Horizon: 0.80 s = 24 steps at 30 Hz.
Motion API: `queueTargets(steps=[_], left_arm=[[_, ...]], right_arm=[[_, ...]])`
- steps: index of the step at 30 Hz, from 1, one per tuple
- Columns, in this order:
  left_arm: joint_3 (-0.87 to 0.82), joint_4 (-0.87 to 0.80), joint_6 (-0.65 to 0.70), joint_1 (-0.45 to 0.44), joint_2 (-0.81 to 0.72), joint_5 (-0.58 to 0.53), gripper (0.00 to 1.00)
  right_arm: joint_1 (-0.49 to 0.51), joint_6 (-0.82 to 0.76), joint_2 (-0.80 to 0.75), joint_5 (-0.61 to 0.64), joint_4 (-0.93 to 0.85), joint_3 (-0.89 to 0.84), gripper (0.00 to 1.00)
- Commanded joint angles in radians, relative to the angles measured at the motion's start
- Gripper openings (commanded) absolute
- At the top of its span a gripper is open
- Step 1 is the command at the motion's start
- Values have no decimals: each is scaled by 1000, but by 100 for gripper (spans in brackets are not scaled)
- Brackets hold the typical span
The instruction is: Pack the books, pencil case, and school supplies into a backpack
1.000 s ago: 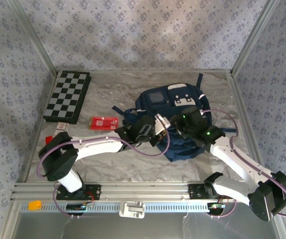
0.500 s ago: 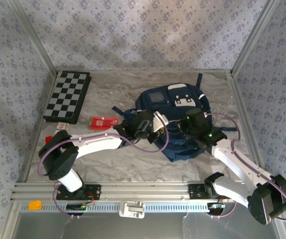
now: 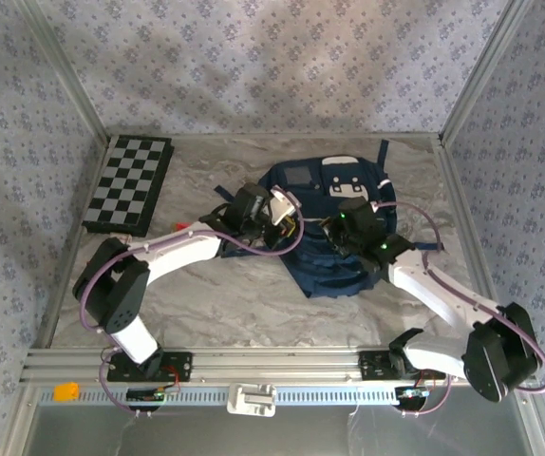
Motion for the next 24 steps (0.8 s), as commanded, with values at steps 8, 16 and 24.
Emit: queueTargets(steps=[8,16,24], left_arm=[[-56,-99,-153,57,-175,-119,34],[-150,-380,-424,93,-443,-283,51],[-126,-518,-561,314,-382,-288,59]], right_arm=[[74,-236,-61,140,-140,94,43],[238,-461,44,116,-244,213,64],[391,-632,325,108,-317,431,72]])
